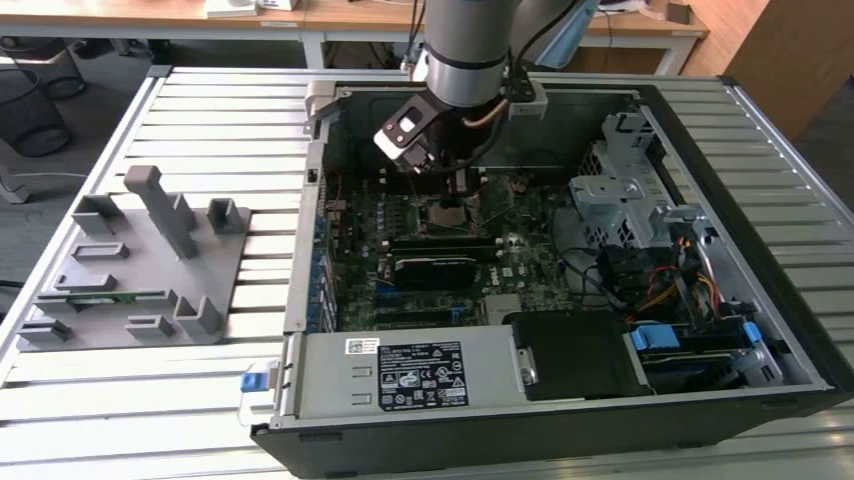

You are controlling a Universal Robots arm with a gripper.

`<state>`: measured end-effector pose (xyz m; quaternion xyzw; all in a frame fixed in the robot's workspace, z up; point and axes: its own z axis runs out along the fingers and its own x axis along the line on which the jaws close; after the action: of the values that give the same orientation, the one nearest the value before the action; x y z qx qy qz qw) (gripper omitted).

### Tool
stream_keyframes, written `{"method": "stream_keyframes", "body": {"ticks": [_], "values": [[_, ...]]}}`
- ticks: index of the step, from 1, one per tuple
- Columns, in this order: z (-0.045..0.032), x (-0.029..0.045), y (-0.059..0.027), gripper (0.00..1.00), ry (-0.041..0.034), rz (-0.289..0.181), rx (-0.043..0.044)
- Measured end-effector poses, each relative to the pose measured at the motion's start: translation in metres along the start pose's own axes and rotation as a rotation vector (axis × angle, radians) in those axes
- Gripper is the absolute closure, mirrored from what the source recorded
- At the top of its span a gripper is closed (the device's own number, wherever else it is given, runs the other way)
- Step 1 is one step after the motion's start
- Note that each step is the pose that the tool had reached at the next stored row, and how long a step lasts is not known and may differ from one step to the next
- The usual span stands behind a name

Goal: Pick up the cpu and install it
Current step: 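Close the cpu cover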

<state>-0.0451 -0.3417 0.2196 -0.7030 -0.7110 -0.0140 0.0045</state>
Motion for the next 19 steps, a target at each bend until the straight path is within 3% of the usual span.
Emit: {"method": "stream_keyframes", "body": {"ticks": [19], "values": [[-0.0116,0.0003,0.0001,0.89,0.0001,0.000,0.0000]]}}
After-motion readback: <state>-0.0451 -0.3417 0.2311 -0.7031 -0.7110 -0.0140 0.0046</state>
